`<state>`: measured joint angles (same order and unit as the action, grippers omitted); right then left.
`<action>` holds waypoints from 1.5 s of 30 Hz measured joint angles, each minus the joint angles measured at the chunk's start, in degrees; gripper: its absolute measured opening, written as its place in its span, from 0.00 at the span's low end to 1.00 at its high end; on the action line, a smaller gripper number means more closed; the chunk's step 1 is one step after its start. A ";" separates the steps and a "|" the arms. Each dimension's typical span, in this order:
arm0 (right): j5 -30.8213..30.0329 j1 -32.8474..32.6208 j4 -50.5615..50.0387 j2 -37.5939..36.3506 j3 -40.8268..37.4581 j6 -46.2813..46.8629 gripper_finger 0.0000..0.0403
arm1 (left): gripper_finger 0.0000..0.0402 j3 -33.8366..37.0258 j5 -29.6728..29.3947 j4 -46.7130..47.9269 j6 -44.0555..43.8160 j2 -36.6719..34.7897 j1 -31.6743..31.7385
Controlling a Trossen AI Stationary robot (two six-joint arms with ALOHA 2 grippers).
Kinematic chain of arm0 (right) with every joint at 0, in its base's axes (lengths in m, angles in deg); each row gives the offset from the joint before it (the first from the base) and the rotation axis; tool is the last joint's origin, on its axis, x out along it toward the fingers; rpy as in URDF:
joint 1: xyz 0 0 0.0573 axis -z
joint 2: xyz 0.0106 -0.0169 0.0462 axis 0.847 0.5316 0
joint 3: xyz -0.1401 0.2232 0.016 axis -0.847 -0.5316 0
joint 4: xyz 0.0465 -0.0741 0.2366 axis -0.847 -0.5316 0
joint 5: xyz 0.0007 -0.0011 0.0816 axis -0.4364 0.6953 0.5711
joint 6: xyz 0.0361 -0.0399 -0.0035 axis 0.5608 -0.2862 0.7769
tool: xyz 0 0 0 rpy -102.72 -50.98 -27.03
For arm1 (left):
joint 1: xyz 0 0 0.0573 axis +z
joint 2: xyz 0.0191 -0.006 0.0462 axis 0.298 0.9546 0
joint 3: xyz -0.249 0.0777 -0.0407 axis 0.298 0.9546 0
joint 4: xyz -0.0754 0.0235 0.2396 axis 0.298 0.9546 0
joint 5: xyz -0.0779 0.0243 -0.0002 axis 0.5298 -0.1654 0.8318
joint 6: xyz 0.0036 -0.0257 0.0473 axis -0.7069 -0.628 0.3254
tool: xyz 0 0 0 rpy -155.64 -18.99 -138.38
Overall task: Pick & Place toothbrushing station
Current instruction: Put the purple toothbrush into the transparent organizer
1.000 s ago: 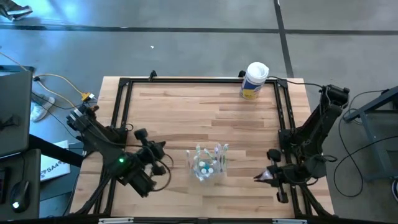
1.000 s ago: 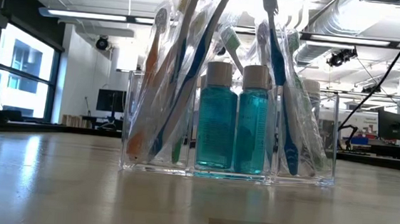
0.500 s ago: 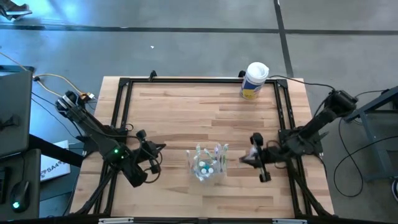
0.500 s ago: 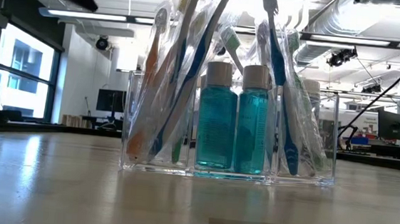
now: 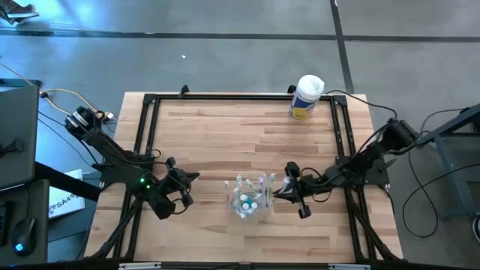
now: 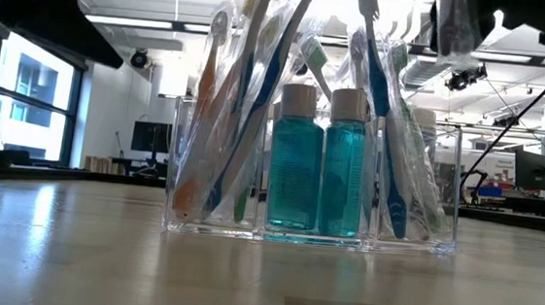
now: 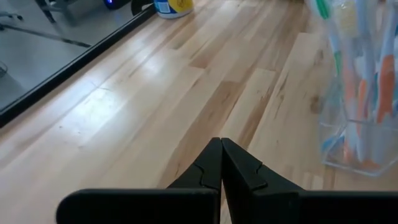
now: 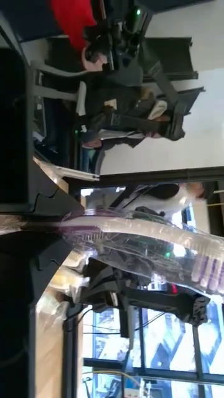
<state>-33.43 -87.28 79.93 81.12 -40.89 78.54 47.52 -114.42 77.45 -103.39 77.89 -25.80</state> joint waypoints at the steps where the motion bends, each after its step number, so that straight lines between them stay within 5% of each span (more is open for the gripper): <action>1: 0.20 0.34 0.20 0.79 0.35 0.40 0.03 | 0.00 0.54 -0.01 -0.82 -0.04 0.00 0.00; 23: 2.49 3.31 2.18 14.21 4.35 5.43 0.03 | 0.00 1.95 1.48 -8.23 4.35 0.04 0.00; 45: 1.53 3.35 -10.23 14.38 4.39 11.52 0.03 | 0.00 1.95 1.90 -8.47 4.35 0.07 0.00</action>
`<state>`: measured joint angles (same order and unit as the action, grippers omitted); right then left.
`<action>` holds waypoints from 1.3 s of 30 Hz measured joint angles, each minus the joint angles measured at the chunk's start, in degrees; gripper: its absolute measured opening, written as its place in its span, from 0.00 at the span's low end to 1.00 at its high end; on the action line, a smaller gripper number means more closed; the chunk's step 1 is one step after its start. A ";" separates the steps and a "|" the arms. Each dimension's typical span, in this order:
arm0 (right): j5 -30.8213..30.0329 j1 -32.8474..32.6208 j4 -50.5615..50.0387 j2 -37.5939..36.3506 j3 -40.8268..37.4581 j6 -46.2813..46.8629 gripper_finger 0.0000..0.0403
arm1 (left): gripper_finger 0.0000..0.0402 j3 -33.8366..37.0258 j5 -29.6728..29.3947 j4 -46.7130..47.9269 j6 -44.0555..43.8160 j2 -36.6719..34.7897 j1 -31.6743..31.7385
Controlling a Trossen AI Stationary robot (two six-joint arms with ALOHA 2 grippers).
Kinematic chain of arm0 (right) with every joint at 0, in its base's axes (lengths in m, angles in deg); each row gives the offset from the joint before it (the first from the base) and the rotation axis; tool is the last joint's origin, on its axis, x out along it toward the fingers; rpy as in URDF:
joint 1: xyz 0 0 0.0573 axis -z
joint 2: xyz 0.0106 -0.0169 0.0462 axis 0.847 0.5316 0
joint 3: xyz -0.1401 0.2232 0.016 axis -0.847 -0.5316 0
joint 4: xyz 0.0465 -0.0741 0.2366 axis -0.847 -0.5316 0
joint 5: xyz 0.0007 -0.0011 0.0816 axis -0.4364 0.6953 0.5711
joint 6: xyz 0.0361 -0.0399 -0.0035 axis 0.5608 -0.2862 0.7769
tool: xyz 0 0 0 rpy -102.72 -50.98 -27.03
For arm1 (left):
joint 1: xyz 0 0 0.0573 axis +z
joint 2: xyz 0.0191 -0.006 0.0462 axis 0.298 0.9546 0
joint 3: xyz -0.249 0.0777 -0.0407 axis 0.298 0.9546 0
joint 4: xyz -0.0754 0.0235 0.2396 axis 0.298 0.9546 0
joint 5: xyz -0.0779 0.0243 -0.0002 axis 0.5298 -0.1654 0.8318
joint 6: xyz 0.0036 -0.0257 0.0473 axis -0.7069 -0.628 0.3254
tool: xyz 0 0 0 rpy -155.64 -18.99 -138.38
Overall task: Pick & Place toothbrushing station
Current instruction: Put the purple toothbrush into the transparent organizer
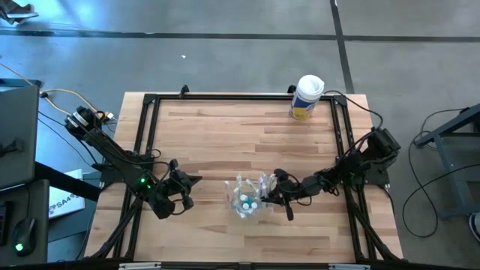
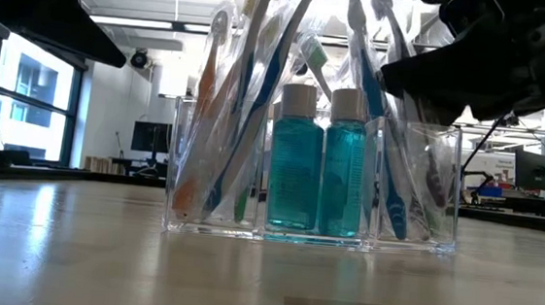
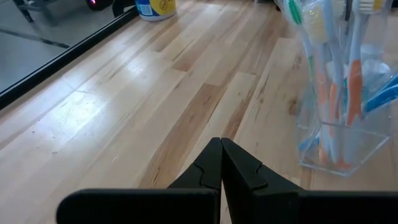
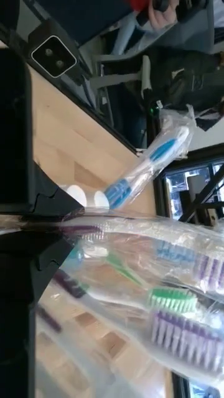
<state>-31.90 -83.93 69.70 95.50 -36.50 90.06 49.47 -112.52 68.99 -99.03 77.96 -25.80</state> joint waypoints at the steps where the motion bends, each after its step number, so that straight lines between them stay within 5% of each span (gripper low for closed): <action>1: 0.26 0.19 -0.14 0.00 0.00 0.05 0.03 | 0.00 0.00 0.00 -0.04 -0.02 0.02 0.00; 7: 7.93 3.86 -3.37 -0.02 0.00 4.78 0.03 | 0.00 0.00 0.00 -0.17 0.00 0.02 0.00; 39: 7.26 3.41 -5.71 -0.31 -0.04 2.87 0.36 | 0.00 -0.02 1.13 -0.58 1.05 0.02 0.00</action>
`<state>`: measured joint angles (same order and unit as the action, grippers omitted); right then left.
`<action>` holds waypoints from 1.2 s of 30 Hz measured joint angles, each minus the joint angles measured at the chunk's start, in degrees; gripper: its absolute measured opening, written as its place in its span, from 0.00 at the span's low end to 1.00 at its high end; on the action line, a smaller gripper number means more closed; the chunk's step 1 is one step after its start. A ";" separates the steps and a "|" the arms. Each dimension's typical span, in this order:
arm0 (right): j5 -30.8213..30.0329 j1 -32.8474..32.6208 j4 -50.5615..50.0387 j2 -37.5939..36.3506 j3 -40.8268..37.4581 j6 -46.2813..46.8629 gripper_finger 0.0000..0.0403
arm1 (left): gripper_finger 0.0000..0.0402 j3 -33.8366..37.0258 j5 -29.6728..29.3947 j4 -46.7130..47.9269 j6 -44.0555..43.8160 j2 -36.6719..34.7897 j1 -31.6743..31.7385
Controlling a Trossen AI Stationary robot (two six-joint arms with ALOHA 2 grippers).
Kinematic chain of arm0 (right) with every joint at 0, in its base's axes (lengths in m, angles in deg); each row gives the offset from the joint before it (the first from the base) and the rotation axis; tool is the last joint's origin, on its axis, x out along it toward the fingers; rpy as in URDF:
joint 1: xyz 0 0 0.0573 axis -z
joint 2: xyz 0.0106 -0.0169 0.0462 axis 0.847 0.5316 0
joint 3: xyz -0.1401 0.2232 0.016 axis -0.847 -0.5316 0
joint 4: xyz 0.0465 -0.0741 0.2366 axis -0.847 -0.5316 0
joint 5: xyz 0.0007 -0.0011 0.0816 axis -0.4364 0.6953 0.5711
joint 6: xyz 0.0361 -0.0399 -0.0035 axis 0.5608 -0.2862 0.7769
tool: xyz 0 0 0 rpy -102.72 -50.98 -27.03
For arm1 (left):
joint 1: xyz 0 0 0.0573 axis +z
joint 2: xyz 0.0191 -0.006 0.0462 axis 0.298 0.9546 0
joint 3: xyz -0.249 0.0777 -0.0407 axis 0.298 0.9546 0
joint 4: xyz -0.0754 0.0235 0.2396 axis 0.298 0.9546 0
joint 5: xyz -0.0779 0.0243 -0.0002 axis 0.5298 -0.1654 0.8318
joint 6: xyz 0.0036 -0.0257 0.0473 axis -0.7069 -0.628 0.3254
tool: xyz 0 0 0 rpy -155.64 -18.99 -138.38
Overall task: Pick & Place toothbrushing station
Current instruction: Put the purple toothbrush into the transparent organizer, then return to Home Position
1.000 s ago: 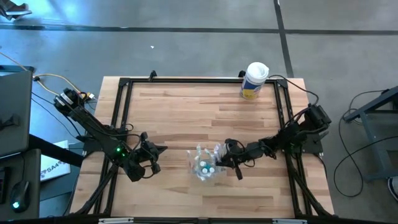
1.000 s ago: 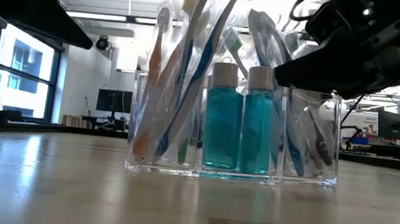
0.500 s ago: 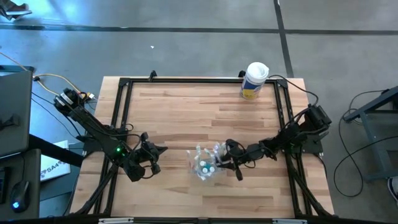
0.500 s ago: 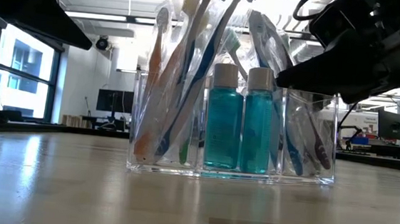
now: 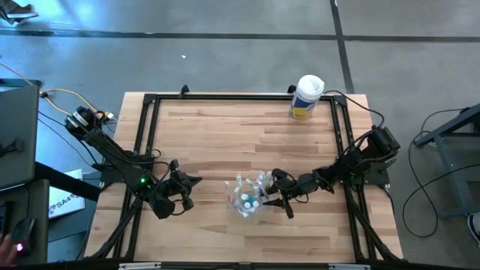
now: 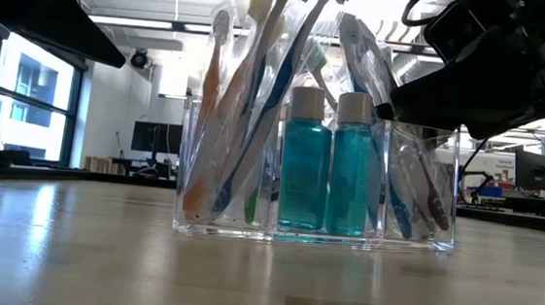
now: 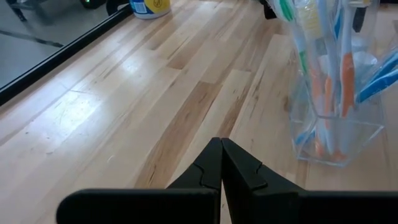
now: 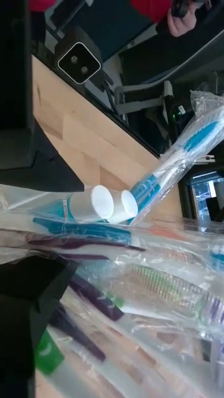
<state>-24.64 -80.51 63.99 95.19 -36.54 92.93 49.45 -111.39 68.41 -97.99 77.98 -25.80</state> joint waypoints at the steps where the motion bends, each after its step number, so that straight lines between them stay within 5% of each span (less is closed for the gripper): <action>1: 0.02 0.01 -0.03 0.00 0.00 -0.13 0.36 | 0.00 0.00 0.19 0.00 0.00 0.00 0.00; 13: -0.36 -0.67 -2.73 -1.80 -0.11 -2.27 0.36 | 0.00 0.00 1.32 -0.20 -0.01 0.00 -0.02; 21: -6.27 -3.16 -14.20 -11.26 -0.11 -3.37 0.36 | 0.00 -0.02 1.34 -0.27 -0.02 0.00 0.00; 36: -6.18 -9.52 -40.04 -31.54 -0.07 -0.05 0.35 | 0.00 -2.81 6.20 -1.88 7.70 -1.11 0.00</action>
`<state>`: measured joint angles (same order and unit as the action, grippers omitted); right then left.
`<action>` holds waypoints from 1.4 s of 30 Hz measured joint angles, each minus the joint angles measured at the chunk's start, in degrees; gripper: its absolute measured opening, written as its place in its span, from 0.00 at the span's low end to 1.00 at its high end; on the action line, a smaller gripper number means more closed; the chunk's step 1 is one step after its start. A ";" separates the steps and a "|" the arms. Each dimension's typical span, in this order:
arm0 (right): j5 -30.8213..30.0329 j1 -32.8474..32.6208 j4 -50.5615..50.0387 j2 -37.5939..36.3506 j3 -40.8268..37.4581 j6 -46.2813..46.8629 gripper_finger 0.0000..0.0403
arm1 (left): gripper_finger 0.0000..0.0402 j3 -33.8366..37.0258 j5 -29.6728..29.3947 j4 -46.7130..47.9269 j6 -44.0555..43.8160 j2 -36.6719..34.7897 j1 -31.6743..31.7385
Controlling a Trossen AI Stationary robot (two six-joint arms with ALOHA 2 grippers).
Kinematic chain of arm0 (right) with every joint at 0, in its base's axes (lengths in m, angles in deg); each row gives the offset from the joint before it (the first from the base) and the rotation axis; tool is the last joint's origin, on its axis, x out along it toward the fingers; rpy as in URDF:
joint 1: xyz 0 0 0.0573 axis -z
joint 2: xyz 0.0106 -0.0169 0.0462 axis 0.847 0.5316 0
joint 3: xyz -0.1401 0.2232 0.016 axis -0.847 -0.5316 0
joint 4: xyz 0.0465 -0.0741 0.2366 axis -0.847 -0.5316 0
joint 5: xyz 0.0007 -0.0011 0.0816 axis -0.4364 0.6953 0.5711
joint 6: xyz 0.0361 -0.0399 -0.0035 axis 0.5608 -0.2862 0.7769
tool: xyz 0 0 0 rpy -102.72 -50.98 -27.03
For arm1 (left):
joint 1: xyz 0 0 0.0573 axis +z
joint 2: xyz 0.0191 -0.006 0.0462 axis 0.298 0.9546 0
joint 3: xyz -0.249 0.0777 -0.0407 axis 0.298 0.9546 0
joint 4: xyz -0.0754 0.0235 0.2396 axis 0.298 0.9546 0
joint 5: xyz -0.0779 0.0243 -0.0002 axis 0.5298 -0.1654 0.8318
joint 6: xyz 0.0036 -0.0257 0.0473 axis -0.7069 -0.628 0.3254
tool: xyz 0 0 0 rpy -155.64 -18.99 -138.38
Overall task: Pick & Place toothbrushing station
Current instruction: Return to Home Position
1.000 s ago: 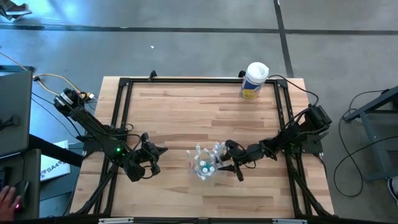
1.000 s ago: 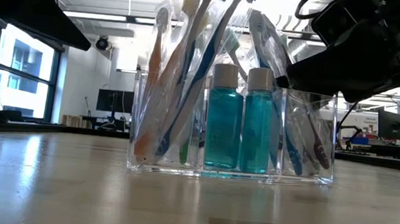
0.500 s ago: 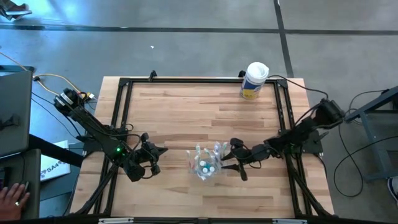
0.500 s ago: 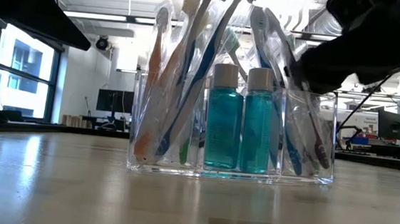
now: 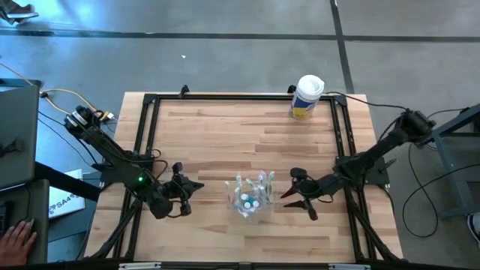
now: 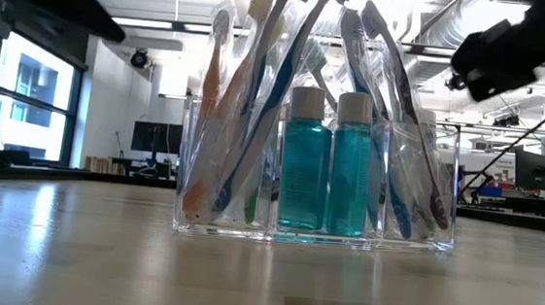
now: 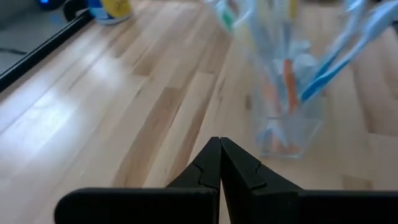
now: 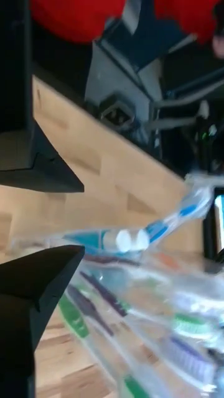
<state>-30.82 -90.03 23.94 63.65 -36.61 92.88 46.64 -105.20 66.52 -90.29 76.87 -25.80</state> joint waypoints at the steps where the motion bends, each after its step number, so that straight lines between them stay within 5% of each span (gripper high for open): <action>1: 0.02 -0.70 -1.29 -1.89 0.00 0.04 0.35 | 0.00 -0.35 0.58 0.02 1.28 -0.55 0.00; 8: -0.88 -5.01 -10.37 -14.70 0.00 -0.53 0.24 | 0.00 -1.25 6.78 0.57 9.23 -7.29 0.04; 12: -9.07 -6.89 -16.16 -21.61 0.00 -3.15 0.10 | 0.00 -1.30 5.62 4.55 12.30 -11.65 0.83; 17: -12.07 -7.25 -24.07 -31.71 0.00 -7.63 0.01 | 0.00 -0.99 6.41 12.50 10.15 -17.11 6.67; 23: -12.57 -5.96 -33.68 -45.72 0.04 -9.54 0.01 | 0.00 2.08 17.98 12.51 12.43 -22.45 16.76; 31: -6.37 -3.90 -22.77 -56.13 -7.43 -14.68 0.01 | 0.00 11.53 23.57 1.20 20.68 -29.30 19.87; 42: -5.04 -1.10 -7.20 -57.01 -22.30 -14.05 0.01 | 0.00 28.36 24.67 -9.81 17.49 -42.21 19.87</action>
<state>-35.86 -91.13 16.74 6.64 -58.91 78.83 75.00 -80.53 56.71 -72.80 34.66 -5.93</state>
